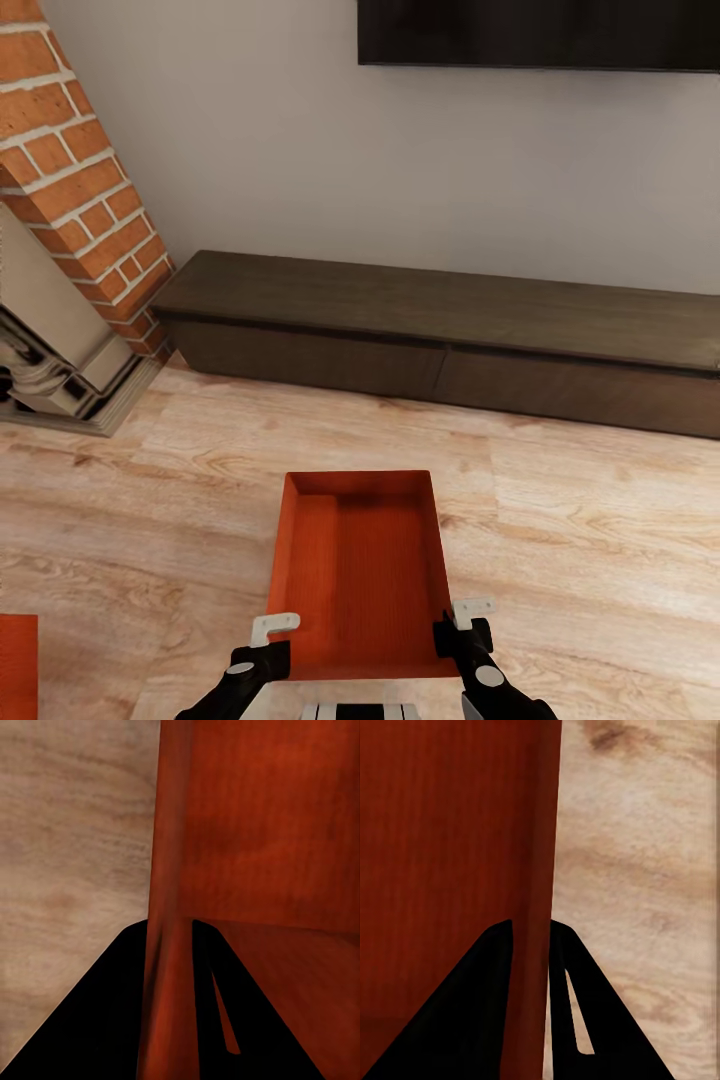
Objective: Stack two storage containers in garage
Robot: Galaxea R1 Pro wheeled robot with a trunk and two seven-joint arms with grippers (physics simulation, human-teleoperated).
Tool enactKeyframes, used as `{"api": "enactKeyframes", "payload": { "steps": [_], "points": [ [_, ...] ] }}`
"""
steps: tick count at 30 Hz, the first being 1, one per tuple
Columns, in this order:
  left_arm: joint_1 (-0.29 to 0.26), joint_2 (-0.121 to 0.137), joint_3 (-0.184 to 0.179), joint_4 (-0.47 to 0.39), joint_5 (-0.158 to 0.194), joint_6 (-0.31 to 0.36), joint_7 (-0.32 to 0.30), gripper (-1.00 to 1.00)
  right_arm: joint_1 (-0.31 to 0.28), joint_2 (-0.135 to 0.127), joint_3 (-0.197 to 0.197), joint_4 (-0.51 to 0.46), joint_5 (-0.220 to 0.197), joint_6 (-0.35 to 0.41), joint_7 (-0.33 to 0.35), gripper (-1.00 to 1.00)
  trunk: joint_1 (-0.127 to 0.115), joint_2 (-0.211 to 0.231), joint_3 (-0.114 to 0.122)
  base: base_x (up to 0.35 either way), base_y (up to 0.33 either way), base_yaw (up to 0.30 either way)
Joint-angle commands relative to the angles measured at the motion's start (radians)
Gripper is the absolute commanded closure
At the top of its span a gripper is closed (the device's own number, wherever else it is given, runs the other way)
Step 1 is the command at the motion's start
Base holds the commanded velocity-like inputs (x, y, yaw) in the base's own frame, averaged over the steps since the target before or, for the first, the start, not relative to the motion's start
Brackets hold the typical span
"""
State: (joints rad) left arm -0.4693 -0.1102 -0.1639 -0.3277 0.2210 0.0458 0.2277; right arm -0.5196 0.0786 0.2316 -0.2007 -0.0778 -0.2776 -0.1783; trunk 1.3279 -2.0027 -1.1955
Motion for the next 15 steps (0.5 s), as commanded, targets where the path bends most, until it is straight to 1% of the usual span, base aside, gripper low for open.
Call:
{"api": "enactKeyframes", "payload": {
  "steps": [1, 15],
  "points": [
    [-0.001, 0.001, 0.004, -0.005, -0.015, -0.012, 0.025, 1.00, 0.000, 0.000, -0.017, 0.004, -0.022, -0.005, -0.010, 1.00, -0.004, 0.007, 0.003, 0.000, 0.000, 0.000],
    [0.000, 0.001, 0.004, -0.006, -0.015, -0.012, 0.025, 1.00, 0.000, 0.000, -0.018, 0.004, -0.023, -0.005, -0.010, 1.00, -0.058, 0.105, 0.047, 0.000, 0.000, 0.000]
  ]
}}
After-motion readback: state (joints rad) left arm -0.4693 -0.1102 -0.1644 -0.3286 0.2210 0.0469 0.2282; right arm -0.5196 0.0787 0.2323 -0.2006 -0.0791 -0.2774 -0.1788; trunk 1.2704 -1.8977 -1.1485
